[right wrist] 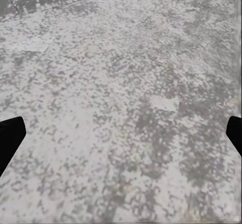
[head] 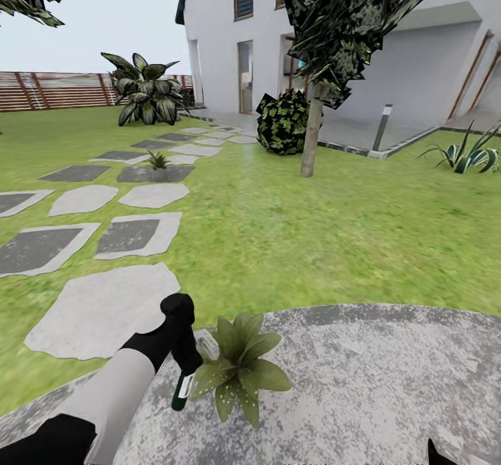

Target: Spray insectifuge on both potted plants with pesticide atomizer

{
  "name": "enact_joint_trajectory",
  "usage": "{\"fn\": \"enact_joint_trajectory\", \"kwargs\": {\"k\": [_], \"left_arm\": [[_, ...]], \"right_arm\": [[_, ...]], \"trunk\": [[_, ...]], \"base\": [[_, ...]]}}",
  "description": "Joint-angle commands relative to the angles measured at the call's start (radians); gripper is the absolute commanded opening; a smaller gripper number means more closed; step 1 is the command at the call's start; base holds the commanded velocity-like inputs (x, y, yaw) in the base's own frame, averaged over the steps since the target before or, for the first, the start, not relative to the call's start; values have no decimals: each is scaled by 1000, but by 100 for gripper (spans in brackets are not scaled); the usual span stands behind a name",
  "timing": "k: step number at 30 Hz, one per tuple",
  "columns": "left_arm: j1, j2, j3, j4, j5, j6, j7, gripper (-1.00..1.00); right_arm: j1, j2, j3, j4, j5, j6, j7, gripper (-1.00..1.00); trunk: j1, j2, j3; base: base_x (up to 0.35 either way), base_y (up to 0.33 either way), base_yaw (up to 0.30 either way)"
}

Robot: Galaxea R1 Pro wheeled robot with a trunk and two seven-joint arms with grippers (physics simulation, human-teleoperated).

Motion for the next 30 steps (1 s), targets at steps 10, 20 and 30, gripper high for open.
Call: {"fn": "enact_joint_trajectory", "kwargs": {"k": [10, 20, 30], "left_arm": [[11, 58, -3, -1, -8, 7, -9, -100], [30, 111, -1, 23, -5, 4, -9, -100], [80, 111, 9, 100, 2, 6, 8, -100]], "right_arm": [[-2, 0, -9, -2, 6, -5, 8, 100], [-2, -1, -9, -2, 6, -4, 8, 100], [-2, -1, -7, -2, 6, -4, 8, 100]], "trunk": [[0, 0, -1], [0, 0, -1], [0, 0, -1]], "base": [[0, 0, -163], [0, 0, -2], [0, 0, 0]]}}
